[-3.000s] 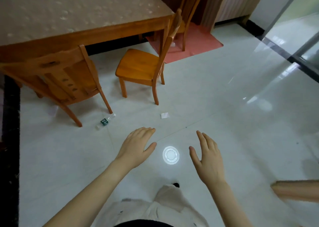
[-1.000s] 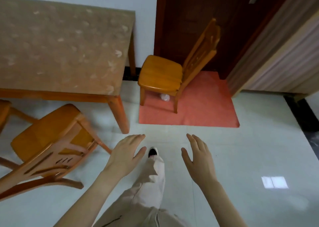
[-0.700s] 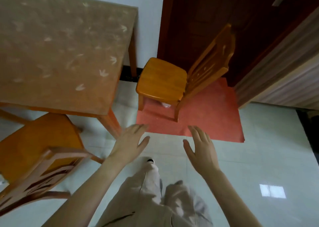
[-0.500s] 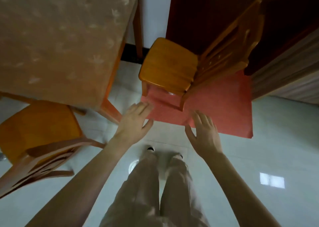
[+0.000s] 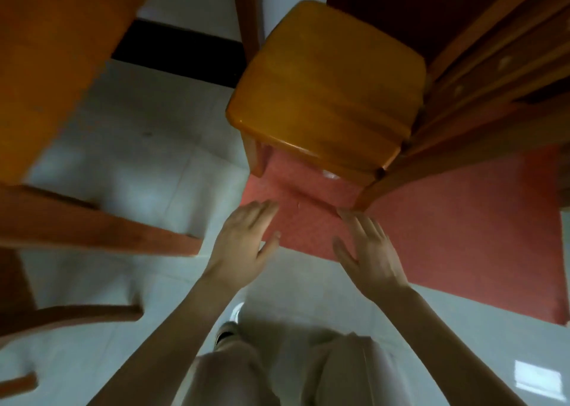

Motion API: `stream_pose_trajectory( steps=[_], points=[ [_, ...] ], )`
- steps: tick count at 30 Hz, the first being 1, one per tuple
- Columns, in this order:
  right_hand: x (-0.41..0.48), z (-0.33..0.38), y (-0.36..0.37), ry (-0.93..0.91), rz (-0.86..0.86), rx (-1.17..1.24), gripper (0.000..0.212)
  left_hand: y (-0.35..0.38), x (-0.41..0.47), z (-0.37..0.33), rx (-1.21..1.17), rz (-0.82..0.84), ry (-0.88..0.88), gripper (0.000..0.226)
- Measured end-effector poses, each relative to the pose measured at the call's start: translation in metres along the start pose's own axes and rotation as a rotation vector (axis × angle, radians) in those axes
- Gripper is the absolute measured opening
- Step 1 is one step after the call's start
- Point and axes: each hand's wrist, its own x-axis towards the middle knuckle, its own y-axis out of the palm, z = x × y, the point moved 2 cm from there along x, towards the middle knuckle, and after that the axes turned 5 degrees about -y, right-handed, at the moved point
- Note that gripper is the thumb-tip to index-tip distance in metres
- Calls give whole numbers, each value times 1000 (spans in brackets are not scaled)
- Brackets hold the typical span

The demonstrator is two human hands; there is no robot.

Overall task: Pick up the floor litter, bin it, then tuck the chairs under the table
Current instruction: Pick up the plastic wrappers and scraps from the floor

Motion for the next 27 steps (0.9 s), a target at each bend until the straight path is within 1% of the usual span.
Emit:
stream_pose_trajectory(
  steps=[4, 8, 11, 15, 19, 23, 27],
  points=[
    [37, -82, 108, -27, -14, 87, 53, 114, 41, 80, 59, 0, 55, 48],
    [70, -150, 204, -112, -18, 49, 50, 219, 73, 147, 80, -45, 89, 51],
    [90, -185, 252, -151, -32, -15, 49, 276, 90, 173, 85, -56, 112, 51],
    [113, -208, 273, -141, -118, -64, 49, 312, 120, 180, 96, -51, 161, 50],
    [151, -229, 268, -97, -264, -88, 59, 323, 154, 175, 113, -69, 178, 52],
    [209, -253, 257, 53, -349, -123, 67, 329, 181, 176, 136, -81, 177, 55],
    [258, -280, 257, 203, -360, -150, 67, 351, 186, 191, 175, -21, 88, 60]
  ],
)
